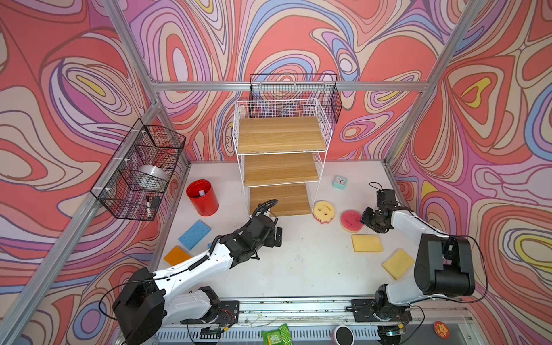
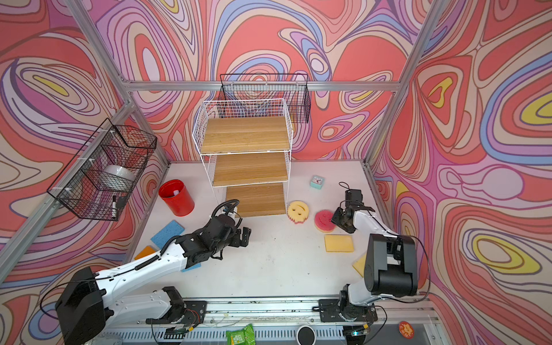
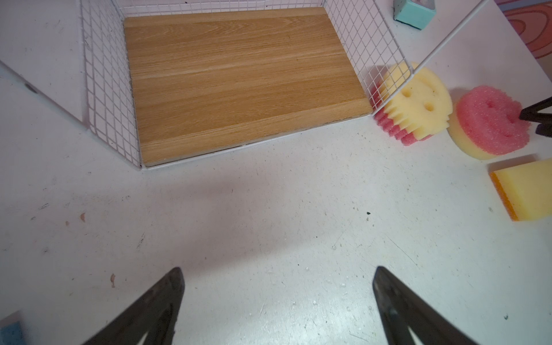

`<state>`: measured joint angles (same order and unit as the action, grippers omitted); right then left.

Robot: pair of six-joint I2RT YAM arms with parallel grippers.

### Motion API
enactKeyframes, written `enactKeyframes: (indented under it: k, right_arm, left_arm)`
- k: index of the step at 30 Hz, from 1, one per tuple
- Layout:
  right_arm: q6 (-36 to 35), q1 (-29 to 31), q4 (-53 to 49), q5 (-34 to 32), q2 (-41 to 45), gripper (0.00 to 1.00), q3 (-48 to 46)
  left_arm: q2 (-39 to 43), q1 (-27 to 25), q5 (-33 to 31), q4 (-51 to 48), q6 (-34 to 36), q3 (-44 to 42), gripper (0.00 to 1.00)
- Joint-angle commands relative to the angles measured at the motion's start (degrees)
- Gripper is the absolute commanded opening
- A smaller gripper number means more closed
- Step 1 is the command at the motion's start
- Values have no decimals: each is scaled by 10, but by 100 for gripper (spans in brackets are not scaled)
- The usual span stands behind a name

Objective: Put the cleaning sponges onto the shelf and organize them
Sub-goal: 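Lower the right gripper onto the pink smiley sponge while the left arm nears the shelf, then close the right gripper on the pink smiley sponge's edge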

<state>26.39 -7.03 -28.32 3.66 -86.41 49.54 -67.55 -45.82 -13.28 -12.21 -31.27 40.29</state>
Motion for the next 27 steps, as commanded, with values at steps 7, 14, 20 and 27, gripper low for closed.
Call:
enactKeyframes:
  k: [7, 14, 20, 27]
  right_arm:
    - [-6, 6, -19, -19, 46, 50, 5]
    - [-11, 19, -21, -13, 23, 52, 10]
    - [-13, 28, -15, -12, 3, 52, 10]
    - [-16, 36, -9, -12, -21, 52, 15]
  left_arm:
    - [18, -2, -6, -1, 2, -1, 100]
    - [18, -2, -5, -1, 2, 0, 100]
    - [23, -2, -6, -2, -8, -5, 99]
    - [22, -2, -9, -5, -7, 0, 99]
